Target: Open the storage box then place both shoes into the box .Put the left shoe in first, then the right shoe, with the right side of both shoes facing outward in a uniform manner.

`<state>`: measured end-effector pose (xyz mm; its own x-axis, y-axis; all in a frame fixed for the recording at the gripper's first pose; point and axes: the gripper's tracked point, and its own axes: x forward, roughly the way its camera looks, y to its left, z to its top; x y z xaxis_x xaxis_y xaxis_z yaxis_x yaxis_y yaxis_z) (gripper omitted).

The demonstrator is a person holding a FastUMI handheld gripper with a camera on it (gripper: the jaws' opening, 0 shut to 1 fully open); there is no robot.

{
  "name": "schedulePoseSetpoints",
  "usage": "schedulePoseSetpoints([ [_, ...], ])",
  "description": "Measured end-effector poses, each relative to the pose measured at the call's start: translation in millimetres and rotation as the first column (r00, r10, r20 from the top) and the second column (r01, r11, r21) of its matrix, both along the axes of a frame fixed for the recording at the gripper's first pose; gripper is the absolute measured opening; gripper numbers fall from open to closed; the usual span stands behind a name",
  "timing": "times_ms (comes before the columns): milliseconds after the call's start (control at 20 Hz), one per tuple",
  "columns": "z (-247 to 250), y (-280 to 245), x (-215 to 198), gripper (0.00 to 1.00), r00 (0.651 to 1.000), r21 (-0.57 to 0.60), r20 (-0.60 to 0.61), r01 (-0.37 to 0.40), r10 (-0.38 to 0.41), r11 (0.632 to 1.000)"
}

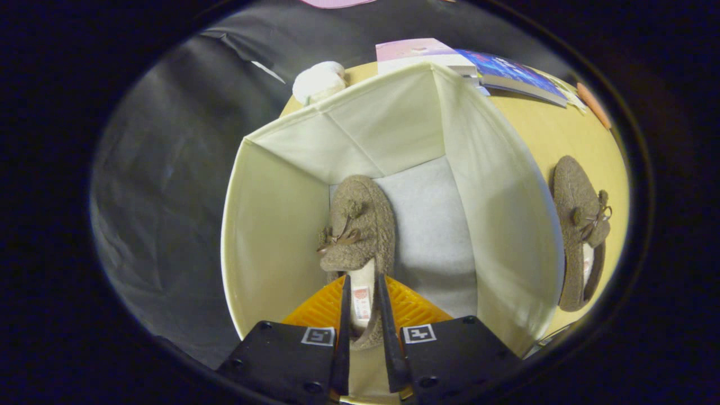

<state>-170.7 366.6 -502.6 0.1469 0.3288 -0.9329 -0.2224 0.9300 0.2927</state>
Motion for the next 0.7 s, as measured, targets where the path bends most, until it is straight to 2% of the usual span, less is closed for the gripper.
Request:
schedulePoseSetpoints([
  [350,32,4,14,0.30,0.999,0.071,0.035,0.027,-0.029,0.997],
  [550,77,-2,44,0.30,0.993,0.144,0.097,0.056,-0.070,0.988],
  [700,113,-26,80,0.30,0.977,0.176,0.179,0.080,-0.112,0.981],
])
